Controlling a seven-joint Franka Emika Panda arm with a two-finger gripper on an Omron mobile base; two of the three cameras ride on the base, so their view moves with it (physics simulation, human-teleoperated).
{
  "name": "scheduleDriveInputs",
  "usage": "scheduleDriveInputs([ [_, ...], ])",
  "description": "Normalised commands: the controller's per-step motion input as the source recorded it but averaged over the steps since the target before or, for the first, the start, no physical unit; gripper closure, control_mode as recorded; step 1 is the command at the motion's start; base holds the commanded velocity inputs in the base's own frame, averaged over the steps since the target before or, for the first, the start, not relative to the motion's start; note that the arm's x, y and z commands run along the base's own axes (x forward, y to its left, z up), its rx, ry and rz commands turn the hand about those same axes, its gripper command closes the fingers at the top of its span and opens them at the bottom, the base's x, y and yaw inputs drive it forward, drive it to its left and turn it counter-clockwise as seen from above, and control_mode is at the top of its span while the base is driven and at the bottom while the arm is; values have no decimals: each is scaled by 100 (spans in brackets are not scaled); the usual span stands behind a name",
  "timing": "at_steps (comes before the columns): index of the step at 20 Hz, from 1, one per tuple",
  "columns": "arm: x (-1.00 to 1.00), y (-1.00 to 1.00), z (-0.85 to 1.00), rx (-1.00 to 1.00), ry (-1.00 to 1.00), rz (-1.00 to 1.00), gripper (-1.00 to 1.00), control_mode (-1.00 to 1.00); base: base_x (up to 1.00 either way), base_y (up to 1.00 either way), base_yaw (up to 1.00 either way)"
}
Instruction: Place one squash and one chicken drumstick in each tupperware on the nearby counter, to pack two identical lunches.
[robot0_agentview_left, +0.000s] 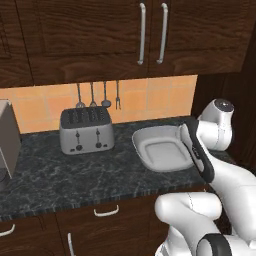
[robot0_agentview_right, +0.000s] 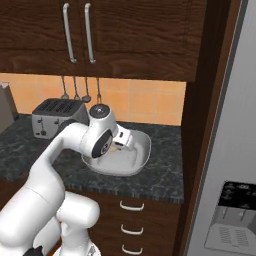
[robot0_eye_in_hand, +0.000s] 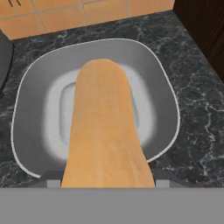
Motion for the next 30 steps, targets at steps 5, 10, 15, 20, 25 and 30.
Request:
scheduleDriveInputs([
  [5,96,36,-67,-10,9,-15,100,-100,0,0,0],
  [10,85,11,-85,-3,0,-7,-100,-100,0,0,0],
  [15,18,0,-10,0,0,0,-100,-100,0,0,0],
  [20,2,0,26,3,1,0,-100,-100,0,0,0],
  [25,-35,0,64,0,-1,0,-100,-100,0,0,0],
  [30,-100,0,37,0,-1,0,-100,-100,0,0,0],
])
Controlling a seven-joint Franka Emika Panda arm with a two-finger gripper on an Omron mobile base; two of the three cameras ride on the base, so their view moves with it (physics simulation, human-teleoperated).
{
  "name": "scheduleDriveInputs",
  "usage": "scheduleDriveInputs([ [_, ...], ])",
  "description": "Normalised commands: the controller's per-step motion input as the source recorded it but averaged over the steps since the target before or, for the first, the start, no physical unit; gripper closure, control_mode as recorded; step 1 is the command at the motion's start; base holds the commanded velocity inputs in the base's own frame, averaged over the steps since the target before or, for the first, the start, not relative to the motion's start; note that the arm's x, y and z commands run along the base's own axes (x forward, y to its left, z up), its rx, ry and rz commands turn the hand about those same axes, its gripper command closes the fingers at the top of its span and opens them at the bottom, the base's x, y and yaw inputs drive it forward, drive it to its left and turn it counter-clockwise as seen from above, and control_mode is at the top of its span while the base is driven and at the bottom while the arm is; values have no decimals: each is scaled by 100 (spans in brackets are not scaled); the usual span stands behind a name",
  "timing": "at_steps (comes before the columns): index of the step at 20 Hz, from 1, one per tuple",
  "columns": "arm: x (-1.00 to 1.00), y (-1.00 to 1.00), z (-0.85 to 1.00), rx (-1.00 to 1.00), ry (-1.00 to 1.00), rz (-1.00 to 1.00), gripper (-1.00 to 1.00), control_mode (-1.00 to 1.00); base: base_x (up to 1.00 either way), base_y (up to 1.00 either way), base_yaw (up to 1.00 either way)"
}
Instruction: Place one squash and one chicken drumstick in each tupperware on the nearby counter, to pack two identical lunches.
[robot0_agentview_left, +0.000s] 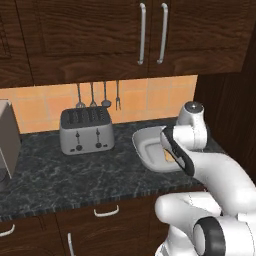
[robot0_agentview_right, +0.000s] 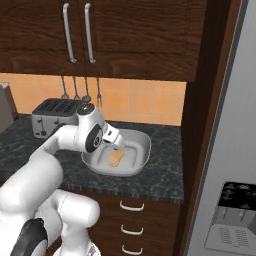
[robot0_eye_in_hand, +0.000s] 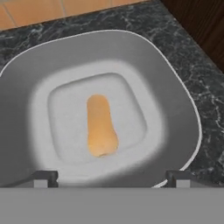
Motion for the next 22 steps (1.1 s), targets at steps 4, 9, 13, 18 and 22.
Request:
scheduleDriveInputs([
  [4,-100,3,0,-1,0,0,-100,-100,0,0,0],
  [9,-20,1,-1,-1,0,0,-100,100,-80,7,1],
  [13,0,0,0,0,0,0,-100,100,-100,-48,-7],
  [18,0,0,0,0,0,0,-100,100,-86,-100,-20],
  [22,0,0,0,0,0,0,-100,100,-10,-100,-15],
])
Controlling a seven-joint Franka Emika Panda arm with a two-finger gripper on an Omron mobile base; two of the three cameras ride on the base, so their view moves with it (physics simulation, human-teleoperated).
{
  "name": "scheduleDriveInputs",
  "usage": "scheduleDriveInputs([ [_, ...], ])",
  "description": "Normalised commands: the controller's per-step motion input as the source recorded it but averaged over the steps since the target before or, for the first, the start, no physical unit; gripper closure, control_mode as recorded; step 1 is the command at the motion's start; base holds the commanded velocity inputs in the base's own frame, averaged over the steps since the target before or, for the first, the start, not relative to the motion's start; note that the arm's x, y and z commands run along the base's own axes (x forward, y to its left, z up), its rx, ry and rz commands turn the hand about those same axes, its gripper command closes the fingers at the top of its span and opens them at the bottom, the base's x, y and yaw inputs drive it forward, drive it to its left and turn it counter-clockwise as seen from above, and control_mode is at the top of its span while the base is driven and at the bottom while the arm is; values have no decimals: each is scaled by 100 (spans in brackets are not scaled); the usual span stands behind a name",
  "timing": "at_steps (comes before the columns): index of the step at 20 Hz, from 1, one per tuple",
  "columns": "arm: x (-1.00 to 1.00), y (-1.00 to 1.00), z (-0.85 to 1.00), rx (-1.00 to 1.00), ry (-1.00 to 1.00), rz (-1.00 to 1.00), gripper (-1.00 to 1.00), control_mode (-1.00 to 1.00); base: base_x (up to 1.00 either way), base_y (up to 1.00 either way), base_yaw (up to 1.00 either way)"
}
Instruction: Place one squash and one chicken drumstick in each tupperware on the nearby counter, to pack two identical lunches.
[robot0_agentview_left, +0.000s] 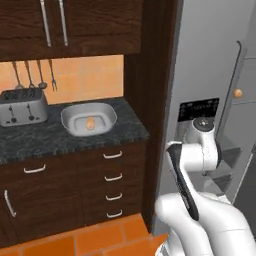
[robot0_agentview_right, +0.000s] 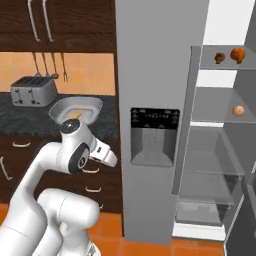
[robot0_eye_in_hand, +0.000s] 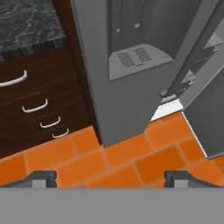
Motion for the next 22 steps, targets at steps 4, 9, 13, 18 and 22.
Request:
scheduleDriveInputs([
  [4,0,0,0,0,0,0,-100,100,23,-100,-4],
  [9,0,0,0,0,0,0,-100,100,51,-100,0],
  [13,0,0,0,0,0,0,-100,100,61,-74,2],
  [18,0,0,0,0,0,0,-100,100,64,-41,4],
  [22,0,0,0,0,0,0,-100,100,9,-75,1],
])
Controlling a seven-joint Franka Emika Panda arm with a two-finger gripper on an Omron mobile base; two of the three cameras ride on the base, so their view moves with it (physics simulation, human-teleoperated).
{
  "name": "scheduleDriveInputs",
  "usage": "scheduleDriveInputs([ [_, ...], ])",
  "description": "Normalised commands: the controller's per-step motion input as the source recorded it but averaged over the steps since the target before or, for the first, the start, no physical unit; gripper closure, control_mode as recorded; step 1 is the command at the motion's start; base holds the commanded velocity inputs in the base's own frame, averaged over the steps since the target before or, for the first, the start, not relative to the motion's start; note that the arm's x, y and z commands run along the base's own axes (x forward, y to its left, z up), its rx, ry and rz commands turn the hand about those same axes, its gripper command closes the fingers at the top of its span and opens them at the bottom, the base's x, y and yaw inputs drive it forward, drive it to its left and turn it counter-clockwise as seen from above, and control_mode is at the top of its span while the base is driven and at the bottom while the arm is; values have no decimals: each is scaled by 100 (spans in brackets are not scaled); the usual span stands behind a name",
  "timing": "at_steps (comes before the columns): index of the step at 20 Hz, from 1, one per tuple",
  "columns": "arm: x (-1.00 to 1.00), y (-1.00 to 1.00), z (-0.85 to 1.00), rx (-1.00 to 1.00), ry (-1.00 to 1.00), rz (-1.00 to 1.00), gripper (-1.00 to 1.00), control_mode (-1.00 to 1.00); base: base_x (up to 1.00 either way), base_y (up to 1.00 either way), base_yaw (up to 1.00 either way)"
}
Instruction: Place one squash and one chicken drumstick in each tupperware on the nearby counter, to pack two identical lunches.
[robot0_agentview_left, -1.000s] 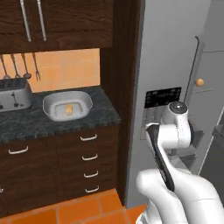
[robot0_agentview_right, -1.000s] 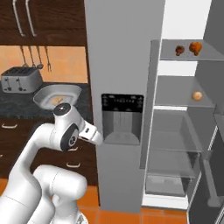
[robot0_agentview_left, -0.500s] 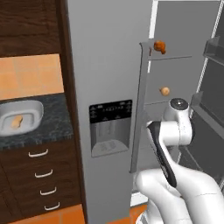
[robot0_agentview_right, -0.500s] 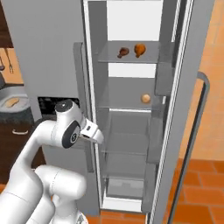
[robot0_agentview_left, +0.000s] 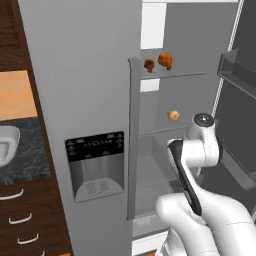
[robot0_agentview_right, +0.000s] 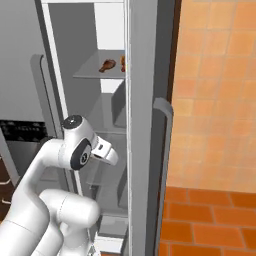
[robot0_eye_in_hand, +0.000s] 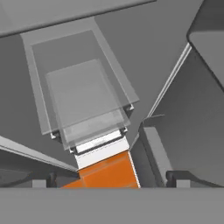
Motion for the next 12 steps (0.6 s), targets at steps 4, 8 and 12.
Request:
scheduleDriveInputs([
  [4,0,0,0,0,0,0,-100,100,54,-3,0],
  [8,28,-19,98,-1,-29,0,-100,-100,0,0,0],
  [12,23,-20,100,0,-30,0,-100,-100,0,0,0],
])
